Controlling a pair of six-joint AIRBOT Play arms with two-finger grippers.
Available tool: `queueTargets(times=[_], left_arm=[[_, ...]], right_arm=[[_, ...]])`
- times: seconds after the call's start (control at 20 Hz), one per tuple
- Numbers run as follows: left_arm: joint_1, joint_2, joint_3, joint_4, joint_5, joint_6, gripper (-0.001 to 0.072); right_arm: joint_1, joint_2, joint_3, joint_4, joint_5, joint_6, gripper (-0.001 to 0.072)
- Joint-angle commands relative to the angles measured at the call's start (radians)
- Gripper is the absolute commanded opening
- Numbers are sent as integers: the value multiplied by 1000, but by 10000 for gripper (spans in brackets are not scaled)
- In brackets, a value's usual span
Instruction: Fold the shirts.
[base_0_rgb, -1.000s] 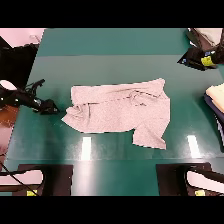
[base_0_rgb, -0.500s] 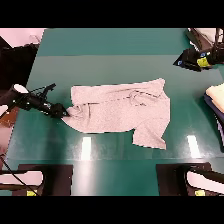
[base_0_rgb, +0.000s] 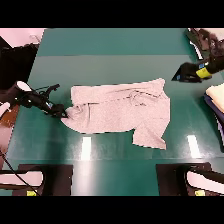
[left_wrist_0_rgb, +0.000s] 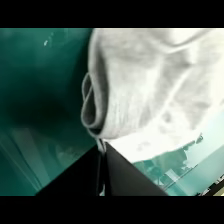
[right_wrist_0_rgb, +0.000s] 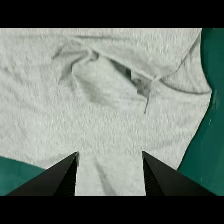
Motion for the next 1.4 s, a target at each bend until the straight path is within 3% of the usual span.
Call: queueTargets(times=[0.0,0.4,0.55,0.8,1.15,1.2,1.35], left_arm=[[1,68,60,-9,-35,-28,22],[0,209,61,-18,-72,-46,23],[0,209,61,-18,-58,-56,23],[0,209,61,-18,-24,-79,23],[0,209,61,-18,-24,-82,23],[0,209,61,-18,-25,-82,23],[0,209,61,-18,-27,-82,24]], right_arm=[[-30,18,-150,-2,60,-25,451],[-273,111,-657,16,-160,-74,451],[-333,106,-759,166,-241,-176,450],[-332,106,-826,217,-366,-218,430],[-332,106,-830,257,-426,-220,428],[-332,106,-830,267,-425,-226,374],[-332,106,-830,269,-412,-229,365]])
